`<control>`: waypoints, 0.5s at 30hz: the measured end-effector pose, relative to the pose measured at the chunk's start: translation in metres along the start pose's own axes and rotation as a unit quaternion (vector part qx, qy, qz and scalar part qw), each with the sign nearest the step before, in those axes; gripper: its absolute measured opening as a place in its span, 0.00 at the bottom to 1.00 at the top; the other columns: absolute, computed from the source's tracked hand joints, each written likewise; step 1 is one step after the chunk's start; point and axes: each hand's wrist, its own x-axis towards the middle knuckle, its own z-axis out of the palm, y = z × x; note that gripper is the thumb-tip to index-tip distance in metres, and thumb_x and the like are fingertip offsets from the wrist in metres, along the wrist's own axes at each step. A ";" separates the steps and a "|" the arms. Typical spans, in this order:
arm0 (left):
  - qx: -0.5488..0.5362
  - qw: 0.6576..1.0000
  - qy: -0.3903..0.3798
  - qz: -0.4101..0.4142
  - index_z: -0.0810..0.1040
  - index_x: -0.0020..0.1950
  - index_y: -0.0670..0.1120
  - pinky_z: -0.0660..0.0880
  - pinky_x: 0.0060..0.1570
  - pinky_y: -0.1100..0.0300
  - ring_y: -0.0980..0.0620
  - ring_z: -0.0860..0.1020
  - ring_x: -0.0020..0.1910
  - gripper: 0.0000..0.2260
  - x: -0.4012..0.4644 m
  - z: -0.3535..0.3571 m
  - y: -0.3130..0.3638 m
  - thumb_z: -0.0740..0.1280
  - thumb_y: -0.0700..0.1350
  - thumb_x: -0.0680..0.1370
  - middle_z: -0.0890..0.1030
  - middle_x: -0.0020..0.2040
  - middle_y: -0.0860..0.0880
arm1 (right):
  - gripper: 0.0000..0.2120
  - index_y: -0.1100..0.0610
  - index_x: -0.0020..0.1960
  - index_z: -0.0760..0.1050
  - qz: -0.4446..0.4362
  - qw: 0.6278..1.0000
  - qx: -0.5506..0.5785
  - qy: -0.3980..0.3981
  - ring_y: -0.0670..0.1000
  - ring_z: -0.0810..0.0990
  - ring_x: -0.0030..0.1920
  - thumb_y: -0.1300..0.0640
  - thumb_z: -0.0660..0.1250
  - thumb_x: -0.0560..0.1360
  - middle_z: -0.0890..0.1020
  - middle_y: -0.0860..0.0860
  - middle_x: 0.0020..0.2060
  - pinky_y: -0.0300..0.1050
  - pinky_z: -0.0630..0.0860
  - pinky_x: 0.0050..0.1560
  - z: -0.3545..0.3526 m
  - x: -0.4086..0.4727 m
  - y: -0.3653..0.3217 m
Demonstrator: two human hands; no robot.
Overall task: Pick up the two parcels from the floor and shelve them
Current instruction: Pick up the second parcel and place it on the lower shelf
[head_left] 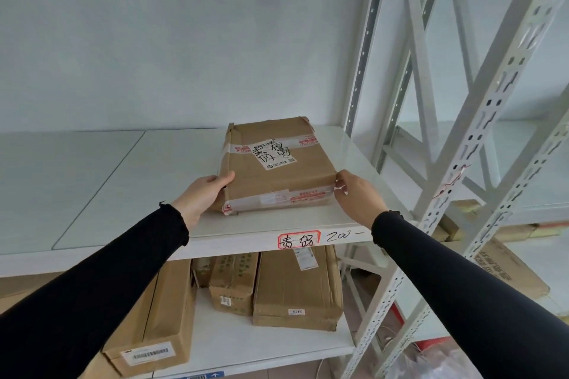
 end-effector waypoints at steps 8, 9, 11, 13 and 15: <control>0.038 0.998 0.031 0.026 0.79 0.68 0.49 0.69 0.69 0.55 0.47 0.77 0.69 0.27 0.002 0.001 0.007 0.64 0.66 0.79 0.82 0.66 0.52 | 0.12 0.53 0.61 0.72 -0.021 0.999 -0.003 -0.025 0.52 0.79 0.54 0.54 0.61 0.78 0.81 0.49 0.57 0.49 0.78 0.52 -0.001 0.011 0.009; 0.061 0.996 0.049 0.035 0.76 0.71 0.47 0.70 0.69 0.53 0.45 0.76 0.70 0.30 -0.001 0.002 0.008 0.64 0.68 0.78 0.80 0.67 0.51 | 0.14 0.52 0.62 0.71 -0.023 0.999 -0.003 -0.032 0.51 0.78 0.54 0.52 0.62 0.77 0.80 0.48 0.56 0.49 0.78 0.52 -0.002 0.011 0.010; 0.135 0.984 0.092 0.069 0.66 0.79 0.46 0.69 0.69 0.51 0.44 0.73 0.73 0.38 -0.006 0.004 0.011 0.65 0.68 0.77 0.74 0.73 0.47 | 0.19 0.50 0.64 0.69 -0.023 0.998 0.001 -0.052 0.50 0.77 0.53 0.45 0.65 0.76 0.78 0.45 0.55 0.47 0.77 0.51 -0.003 0.011 0.010; 0.185 0.972 0.092 0.112 0.64 0.81 0.45 0.69 0.70 0.51 0.47 0.74 0.72 0.41 -0.012 0.007 0.015 0.68 0.67 0.75 0.73 0.75 0.48 | 0.24 0.49 0.64 0.69 -0.016 0.998 0.014 -0.059 0.49 0.78 0.52 0.41 0.68 0.73 0.78 0.45 0.54 0.46 0.76 0.49 -0.002 0.010 0.009; 0.194 0.971 0.048 0.133 0.71 0.76 0.48 0.74 0.69 0.52 0.57 0.80 0.62 0.36 -0.014 0.008 0.019 0.72 0.64 0.74 0.80 0.65 0.57 | 0.25 0.49 0.63 0.69 -0.001 0.998 0.038 -0.045 0.49 0.79 0.49 0.39 0.69 0.71 0.79 0.45 0.51 0.47 0.78 0.48 0.002 0.011 0.007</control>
